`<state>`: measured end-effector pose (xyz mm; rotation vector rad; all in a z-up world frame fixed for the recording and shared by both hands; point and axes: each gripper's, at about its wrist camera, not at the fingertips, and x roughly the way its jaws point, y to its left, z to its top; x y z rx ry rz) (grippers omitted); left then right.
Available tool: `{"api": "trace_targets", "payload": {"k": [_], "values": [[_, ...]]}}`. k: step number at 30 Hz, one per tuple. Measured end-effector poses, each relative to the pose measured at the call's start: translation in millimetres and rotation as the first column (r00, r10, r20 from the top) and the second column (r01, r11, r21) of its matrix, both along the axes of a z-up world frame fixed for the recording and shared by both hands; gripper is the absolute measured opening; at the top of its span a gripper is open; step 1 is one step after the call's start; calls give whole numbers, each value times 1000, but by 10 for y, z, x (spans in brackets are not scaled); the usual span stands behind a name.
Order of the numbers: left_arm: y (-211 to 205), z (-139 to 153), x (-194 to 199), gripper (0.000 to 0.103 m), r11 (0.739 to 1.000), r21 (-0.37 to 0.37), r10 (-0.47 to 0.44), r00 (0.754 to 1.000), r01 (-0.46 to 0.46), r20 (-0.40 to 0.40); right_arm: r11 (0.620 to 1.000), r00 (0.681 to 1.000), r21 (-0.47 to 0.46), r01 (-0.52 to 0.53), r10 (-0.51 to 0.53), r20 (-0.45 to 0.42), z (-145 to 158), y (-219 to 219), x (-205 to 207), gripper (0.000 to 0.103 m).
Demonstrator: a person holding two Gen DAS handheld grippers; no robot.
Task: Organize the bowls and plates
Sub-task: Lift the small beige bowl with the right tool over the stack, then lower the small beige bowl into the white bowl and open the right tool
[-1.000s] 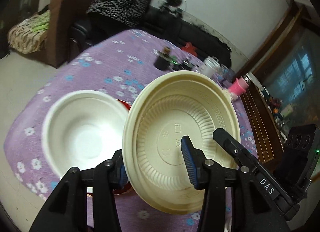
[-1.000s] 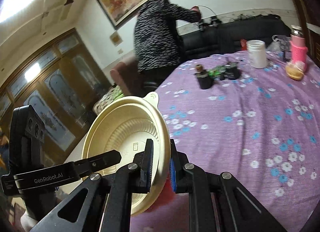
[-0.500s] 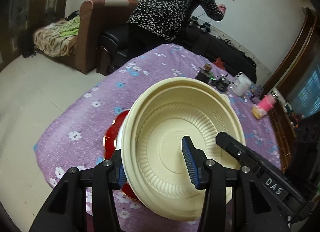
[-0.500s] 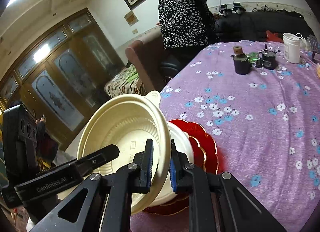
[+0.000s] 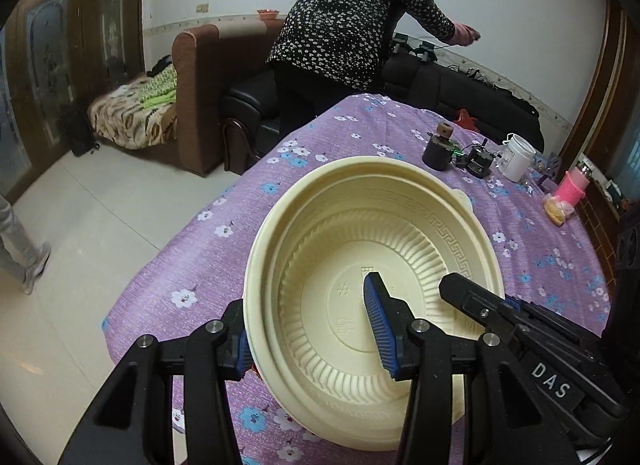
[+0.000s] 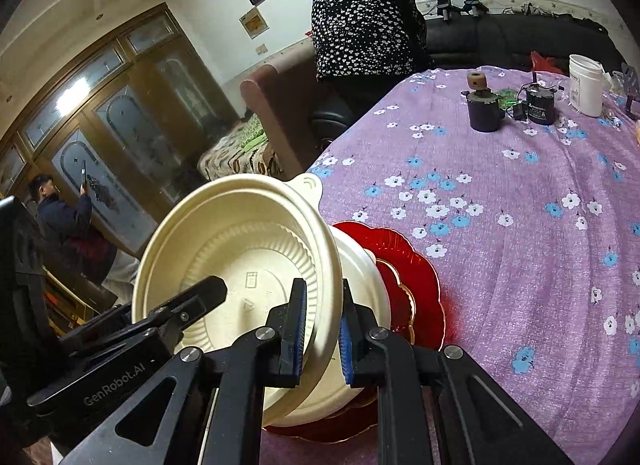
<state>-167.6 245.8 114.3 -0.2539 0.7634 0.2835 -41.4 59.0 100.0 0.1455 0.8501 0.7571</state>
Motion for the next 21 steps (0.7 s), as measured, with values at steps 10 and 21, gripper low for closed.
{"api": "trace_targets", "payload": {"k": [10, 21], "values": [[-26, -21, 34, 46, 999, 31, -3, 1000, 3, -7, 1000, 1000, 3, 8, -8, -4, -20, -18, -5, 16], [-70, -41, 36, 48, 997, 73, 8, 1000, -7, -14, 1000, 1000, 6, 9, -9, -4, -28, -17, -19, 16]]}}
